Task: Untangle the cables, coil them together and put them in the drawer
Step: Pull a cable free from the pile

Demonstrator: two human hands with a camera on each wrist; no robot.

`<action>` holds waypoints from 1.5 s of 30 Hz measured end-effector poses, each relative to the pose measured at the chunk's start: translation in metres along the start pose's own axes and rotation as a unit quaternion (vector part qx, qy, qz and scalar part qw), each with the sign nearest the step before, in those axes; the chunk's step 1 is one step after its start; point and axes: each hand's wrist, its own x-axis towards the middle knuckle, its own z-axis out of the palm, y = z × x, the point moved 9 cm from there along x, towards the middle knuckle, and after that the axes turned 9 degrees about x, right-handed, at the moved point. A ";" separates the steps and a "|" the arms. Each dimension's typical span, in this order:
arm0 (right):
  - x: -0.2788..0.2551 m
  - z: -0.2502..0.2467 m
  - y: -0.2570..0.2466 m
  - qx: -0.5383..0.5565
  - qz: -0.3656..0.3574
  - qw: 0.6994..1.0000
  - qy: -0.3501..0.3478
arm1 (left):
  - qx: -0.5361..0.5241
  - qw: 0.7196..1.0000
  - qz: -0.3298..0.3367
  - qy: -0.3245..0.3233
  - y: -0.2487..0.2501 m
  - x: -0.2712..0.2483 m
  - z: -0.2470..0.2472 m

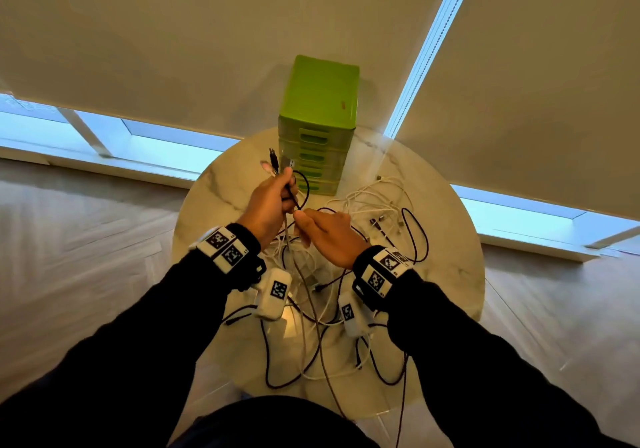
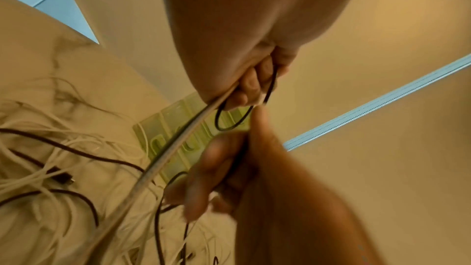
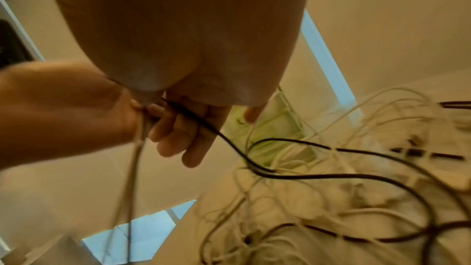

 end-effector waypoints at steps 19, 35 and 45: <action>0.016 -0.069 0.054 -0.186 0.077 0.978 0.054 | -0.081 0.986 0.125 0.071 0.059 -0.007 -0.055; 0.016 -0.065 -0.040 -0.018 -0.018 0.998 0.051 | 0.197 0.967 0.158 -0.036 0.034 -0.020 0.009; 0.012 -0.030 0.023 -0.031 0.013 0.999 -0.034 | 0.188 0.972 0.138 -0.033 0.026 -0.029 0.011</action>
